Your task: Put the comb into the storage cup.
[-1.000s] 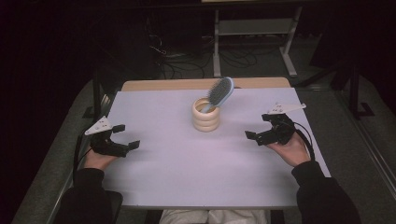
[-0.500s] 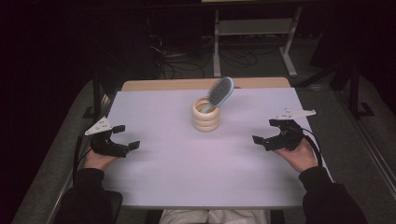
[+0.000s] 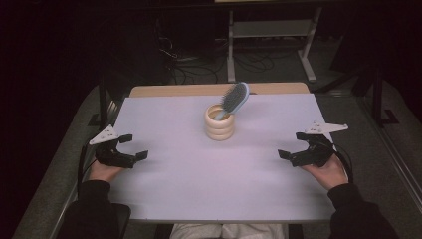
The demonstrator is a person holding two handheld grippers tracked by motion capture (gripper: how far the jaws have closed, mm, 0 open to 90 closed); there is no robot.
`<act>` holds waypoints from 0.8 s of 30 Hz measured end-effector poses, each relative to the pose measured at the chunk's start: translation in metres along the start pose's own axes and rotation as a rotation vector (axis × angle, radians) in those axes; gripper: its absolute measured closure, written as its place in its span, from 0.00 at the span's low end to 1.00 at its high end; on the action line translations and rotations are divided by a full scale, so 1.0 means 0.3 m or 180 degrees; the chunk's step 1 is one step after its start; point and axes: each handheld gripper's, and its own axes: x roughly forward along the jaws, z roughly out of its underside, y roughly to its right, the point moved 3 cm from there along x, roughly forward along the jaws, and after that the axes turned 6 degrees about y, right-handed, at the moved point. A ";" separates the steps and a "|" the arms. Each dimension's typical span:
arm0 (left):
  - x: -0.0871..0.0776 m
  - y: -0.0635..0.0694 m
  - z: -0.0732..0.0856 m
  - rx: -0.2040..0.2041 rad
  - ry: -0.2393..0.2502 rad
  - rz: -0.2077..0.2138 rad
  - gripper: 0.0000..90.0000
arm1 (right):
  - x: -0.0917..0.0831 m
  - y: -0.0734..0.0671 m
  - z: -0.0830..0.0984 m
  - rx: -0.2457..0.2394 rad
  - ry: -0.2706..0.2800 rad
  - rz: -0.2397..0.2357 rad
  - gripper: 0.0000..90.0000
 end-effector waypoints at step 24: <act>0.008 -0.001 0.002 -0.0032 0.0008 0.0057 0.00 | -0.061 0.032 0.132 0.0142 -0.0156 0.0152 0.00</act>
